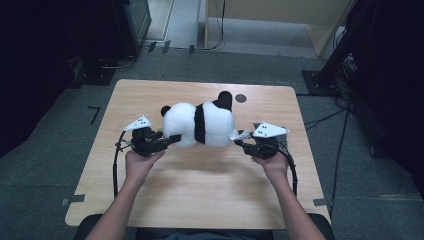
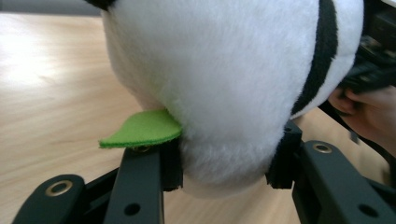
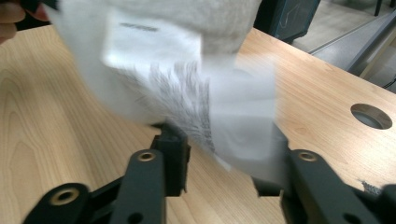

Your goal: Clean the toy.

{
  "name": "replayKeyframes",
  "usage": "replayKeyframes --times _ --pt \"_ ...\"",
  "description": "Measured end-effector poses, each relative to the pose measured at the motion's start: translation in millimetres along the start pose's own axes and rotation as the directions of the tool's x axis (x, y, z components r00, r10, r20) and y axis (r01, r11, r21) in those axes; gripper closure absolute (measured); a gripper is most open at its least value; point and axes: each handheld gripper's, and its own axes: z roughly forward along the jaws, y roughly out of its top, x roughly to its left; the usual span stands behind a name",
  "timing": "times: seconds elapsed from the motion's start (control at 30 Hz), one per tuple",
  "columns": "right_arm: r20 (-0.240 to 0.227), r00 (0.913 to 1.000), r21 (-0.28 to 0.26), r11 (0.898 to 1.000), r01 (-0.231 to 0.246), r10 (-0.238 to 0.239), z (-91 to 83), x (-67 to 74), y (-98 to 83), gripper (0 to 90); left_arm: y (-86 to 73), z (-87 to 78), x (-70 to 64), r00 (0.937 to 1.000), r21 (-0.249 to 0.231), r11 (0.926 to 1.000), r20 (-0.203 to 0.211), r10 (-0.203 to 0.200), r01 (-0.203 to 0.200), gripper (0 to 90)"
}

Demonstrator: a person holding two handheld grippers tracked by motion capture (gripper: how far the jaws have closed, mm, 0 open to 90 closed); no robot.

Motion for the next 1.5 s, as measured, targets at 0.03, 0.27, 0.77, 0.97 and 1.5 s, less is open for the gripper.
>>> replayKeyframes --times 0.03,0.27,0.77,0.97,1.5 --pt "0.008 1.0 -0.002 1.0 0.006 -0.006 1.2 -0.1 -0.2 64.1 -0.3 2.2 -1.1 1.0 0.018 0.9998 0.003 0.005 -0.005 56.5" --pt "0.004 0.9977 0.034 0.997 0.067 -0.067 5.0 8.6 -1.3 71.1 -6.0 10.2 -2.9 0.999 0.042 0.9986 -0.029 0.035 -0.033 34.6" --pt "0.002 0.9959 0.072 0.993 -0.091 0.091 15.1 9.1 -6.6 77.9 -15.5 29.5 6.1 0.9921 0.137 0.9864 -0.099 -0.077 0.091 13.9" --pt "0.009 0.9933 0.071 0.991 -0.116 0.115 16.2 5.7 -7.0 73.9 -19.2 32.4 12.2 0.9911 0.14 0.9853 -0.104 -0.083 0.097 12.9" --pt "0.146 0.9832 0.007 0.994 -0.112 0.109 1.1 -8.8 -11.7 52.4 -11.8 14.6 10.6 0.9891 0.087 0.995 -0.143 -0.037 0.05 14.0"
